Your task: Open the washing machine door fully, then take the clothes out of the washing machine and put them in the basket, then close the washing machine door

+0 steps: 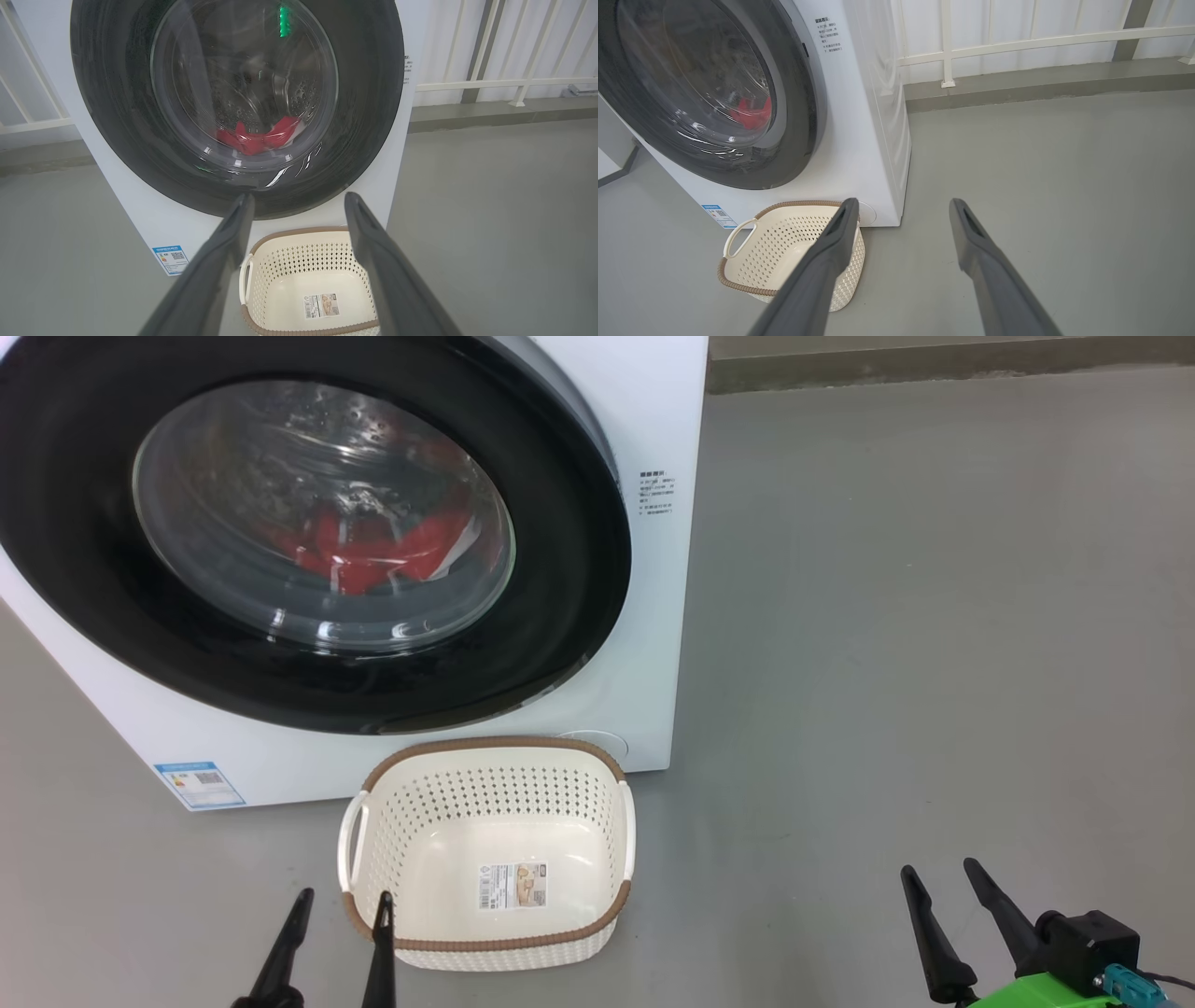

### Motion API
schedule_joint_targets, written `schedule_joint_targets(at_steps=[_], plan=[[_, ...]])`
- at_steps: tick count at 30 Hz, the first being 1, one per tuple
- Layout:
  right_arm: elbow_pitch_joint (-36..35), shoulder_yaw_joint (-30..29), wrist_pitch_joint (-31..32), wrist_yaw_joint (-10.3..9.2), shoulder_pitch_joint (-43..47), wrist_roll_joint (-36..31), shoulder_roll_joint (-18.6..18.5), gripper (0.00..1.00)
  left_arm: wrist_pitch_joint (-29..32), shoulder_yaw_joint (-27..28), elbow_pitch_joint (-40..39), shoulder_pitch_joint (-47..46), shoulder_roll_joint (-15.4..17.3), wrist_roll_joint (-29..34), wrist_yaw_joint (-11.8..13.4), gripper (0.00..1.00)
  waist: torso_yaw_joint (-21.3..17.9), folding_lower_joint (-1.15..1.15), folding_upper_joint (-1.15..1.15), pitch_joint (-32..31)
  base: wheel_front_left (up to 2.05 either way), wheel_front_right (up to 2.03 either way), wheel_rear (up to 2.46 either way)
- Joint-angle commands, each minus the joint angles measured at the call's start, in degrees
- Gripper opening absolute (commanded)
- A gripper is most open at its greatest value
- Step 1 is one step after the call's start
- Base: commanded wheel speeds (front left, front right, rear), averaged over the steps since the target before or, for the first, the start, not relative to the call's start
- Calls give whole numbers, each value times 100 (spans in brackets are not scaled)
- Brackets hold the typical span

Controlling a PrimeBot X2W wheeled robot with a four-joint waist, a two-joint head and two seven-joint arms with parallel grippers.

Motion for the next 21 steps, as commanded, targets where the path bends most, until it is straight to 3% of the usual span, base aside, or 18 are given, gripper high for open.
schedule_joint_targets(at_steps=[1, 11, 12, 13, 14, 15, 21], plan=[[-108, 111, -68, 2, -87, -36, -104, 100, -70, 220, -105, -56, 24, -9, -51, 100, 1, 0, 0, 1, 0, 0, 0], [-165, 56, -68, 2, -85, -44, -94, 100, -70, 310, -62, -75, -8, -47, -176, 100, 31, 0, 0, 6, 0, 0, 0], [-189, 45, -68, 2, -88, -33, -87, 83, -70, 310, -63, -79, -10, -50, -185, 100, 41, 0, 0, 9, 0, 0, 0], [-219, 26, -68, 2, -95, 7, -70, 22, -70, 307, -65, -85, -11, -52, -193, 100, 53, 0, 0, 14, 0, 0, 0], [-219, 26, -68, 2, -95, 7, -70, 22, -70, 307, -65, -85, -11, -52, -193, 100, 53, 0, 0, 14, 0, 0, 0], [-247, 9, -68, 2, -104, 58, -53, 0, -70, 300, -66, -92, -12, -53, -200, 100, 67, 0, 0, 21, 0, 0, 0], [-479, -39, -68, 2, -451, 814, 84, 0, -70, 126, -92, -204, -14, -194, -177, 100, 190, 0, 0, 218, 0, 0, 0]])
